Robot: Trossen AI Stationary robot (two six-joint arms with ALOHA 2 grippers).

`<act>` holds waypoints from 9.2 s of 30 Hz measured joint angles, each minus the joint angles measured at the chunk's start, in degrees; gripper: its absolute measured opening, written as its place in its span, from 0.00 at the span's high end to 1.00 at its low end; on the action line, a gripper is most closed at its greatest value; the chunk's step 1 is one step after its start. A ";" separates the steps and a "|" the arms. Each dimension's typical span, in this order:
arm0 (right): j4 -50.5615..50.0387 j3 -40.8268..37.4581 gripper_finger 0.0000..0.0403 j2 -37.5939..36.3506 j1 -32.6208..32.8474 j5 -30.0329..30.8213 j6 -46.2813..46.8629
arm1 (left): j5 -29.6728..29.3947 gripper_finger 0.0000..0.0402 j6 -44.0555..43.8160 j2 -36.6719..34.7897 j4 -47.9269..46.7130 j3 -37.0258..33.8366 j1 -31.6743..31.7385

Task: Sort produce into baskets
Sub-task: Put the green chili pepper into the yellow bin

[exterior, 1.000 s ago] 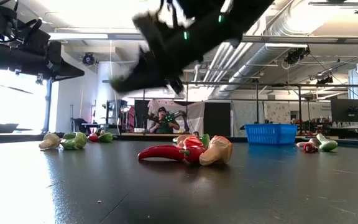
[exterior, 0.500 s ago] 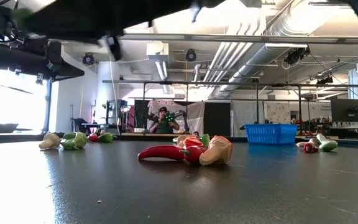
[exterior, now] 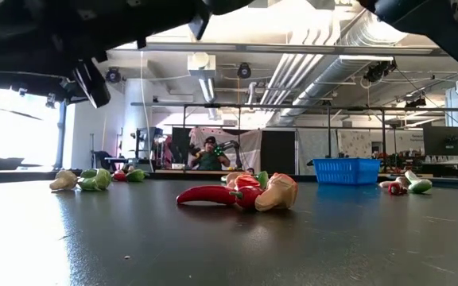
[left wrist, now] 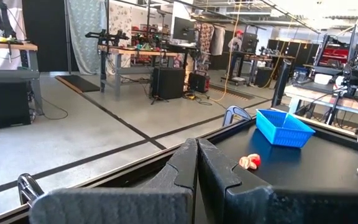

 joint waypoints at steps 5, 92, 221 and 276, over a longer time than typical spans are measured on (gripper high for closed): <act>-0.33 -0.23 0.97 0.66 -0.17 -0.05 6.20 | 0.01 1.00 0.00 0.00 0.00 0.00 0.00; 31.12 -88.81 1.00 -56.09 -7.48 42.30 2.66 | 13.46 1.00 5.25 41.96 -4.66 16.62 -0.06; 28.33 -90.59 1.00 -57.14 -9.20 43.74 2.72 | -3.39 0.77 -4.10 76.76 -52.65 50.76 -61.22; 35.74 -90.66 1.00 -49.65 -9.27 42.19 0.12 | 7.75 0.85 13.19 81.28 -37.40 38.75 -33.71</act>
